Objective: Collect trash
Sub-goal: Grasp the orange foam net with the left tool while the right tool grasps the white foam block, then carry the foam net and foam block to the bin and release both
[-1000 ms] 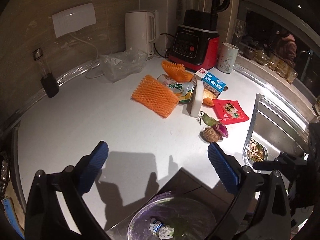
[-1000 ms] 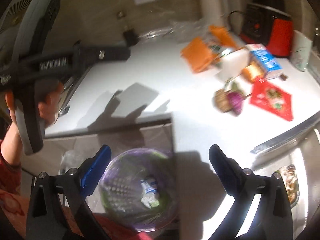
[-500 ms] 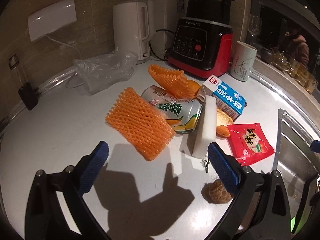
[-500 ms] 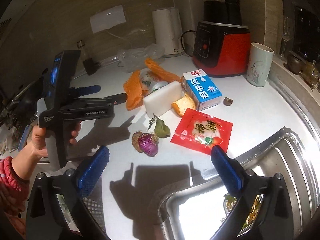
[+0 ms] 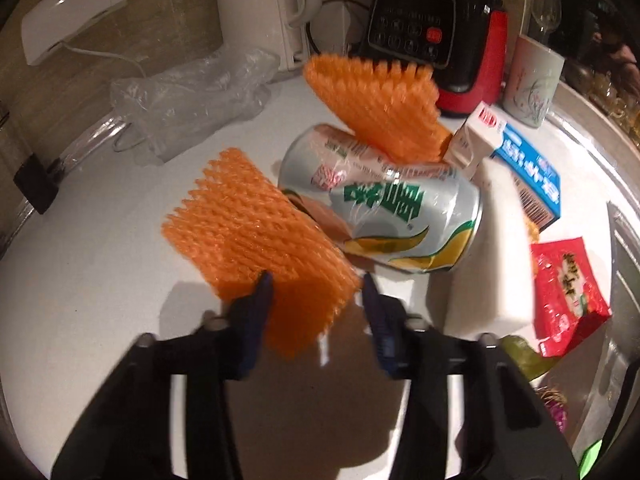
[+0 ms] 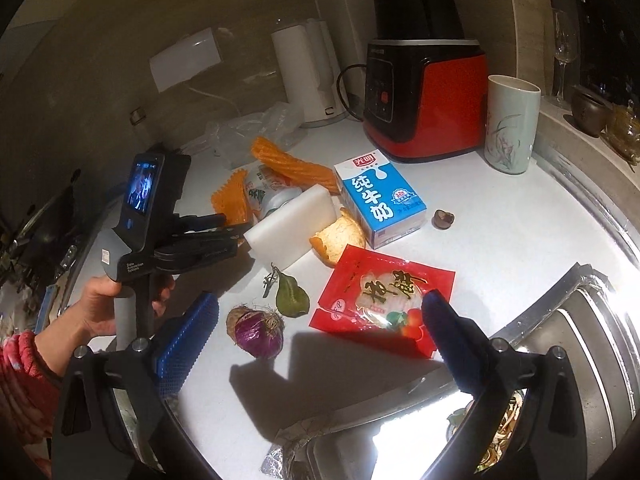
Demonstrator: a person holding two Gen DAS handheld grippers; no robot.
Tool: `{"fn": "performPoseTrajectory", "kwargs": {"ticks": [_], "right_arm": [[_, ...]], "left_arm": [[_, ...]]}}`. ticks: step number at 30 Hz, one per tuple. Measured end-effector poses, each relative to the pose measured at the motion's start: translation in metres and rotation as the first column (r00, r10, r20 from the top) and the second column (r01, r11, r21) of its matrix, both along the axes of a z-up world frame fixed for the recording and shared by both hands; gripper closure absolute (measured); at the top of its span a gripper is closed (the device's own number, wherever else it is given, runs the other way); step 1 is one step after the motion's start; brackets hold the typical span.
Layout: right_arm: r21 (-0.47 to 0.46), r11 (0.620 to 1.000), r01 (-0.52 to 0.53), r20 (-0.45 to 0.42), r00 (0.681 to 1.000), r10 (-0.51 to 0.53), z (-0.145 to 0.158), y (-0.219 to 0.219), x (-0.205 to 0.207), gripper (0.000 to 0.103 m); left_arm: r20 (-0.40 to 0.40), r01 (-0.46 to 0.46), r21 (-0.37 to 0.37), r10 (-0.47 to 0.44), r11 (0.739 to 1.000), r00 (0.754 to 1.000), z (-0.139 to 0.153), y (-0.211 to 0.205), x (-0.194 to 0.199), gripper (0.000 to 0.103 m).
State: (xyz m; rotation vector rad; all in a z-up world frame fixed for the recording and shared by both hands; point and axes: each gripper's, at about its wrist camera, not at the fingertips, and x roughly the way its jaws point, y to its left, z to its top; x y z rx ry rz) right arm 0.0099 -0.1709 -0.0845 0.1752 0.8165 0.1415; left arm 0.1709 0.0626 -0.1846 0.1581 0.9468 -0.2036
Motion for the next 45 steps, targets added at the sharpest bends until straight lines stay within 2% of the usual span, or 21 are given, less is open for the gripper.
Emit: {"fn": "performPoseTrajectory", "kwargs": {"ticks": [2, 3, 5, 14, 18, 23, 26, 28, 29, 34, 45], "right_arm": [[0.01, 1.0, 0.001, -0.007, 1.0, -0.001, -0.003, -0.001, 0.003, 0.002], [0.012, 1.0, -0.001, -0.008, 1.0, 0.001, -0.003, 0.0, 0.005, 0.002], [0.013, 1.0, -0.008, -0.005, 1.0, 0.008, -0.004, 0.003, 0.008, 0.002], [-0.006, 0.999, -0.04, -0.001, 0.999, 0.04, -0.02, 0.055, 0.055, 0.002], [-0.029, 1.0, 0.009, -0.023, 1.0, -0.009, -0.038, 0.074, 0.082, 0.004], [-0.078, 0.994, 0.078, -0.067, 0.994, -0.083, -0.057, 0.086, 0.106, 0.013], [-0.112, 0.989, 0.094, -0.085, 0.991, -0.104, -0.064, 0.089, 0.114, 0.029], [-0.112, 0.989, 0.101, -0.099, 0.989, -0.112, -0.067, 0.089, 0.117, 0.052], [-0.099, 0.99, 0.1, -0.108, 0.988, -0.111, -0.068, 0.087, 0.117, 0.058], [-0.064, 0.993, 0.094, -0.106, 0.989, -0.1, -0.061, 0.083, 0.117, 0.068], [0.016, 0.994, 0.109, -0.053, 0.993, -0.108, -0.023, 0.073, 0.079, 0.076]], "left_arm": [[0.001, -0.005, -0.006, 0.005, 1.0, 1.0, 0.0, 0.005, -0.002, 0.085], [-0.003, -0.002, -0.026, 0.002, 1.0, 1.0, 0.002, 0.008, -0.003, 0.09], [-0.009, -0.004, -0.071, 0.003, 0.997, 1.0, 0.006, 0.014, -0.006, 0.092], [0.086, -0.04, -0.161, 0.055, 0.986, 0.995, 0.052, 0.047, -0.048, 0.092], [0.13, -0.052, -0.185, 0.077, 0.981, 0.989, 0.074, 0.06, -0.076, 0.092], [0.145, -0.085, -0.216, 0.118, 0.973, 0.982, 0.086, 0.069, -0.094, 0.092], [0.148, -0.105, -0.218, 0.139, 0.97, 0.979, 0.089, 0.074, -0.103, 0.092], [0.146, -0.111, -0.214, 0.144, 0.97, 0.979, 0.089, 0.075, -0.108, 0.092], [0.146, -0.112, -0.213, 0.145, 0.971, 0.979, 0.09, 0.076, -0.111, 0.092], [0.154, -0.124, -0.213, 0.159, 0.969, 0.975, 0.095, 0.08, -0.122, 0.092], [0.188, -0.131, -0.238, 0.178, 0.962, 0.966, 0.117, 0.09, -0.164, 0.092]]}}
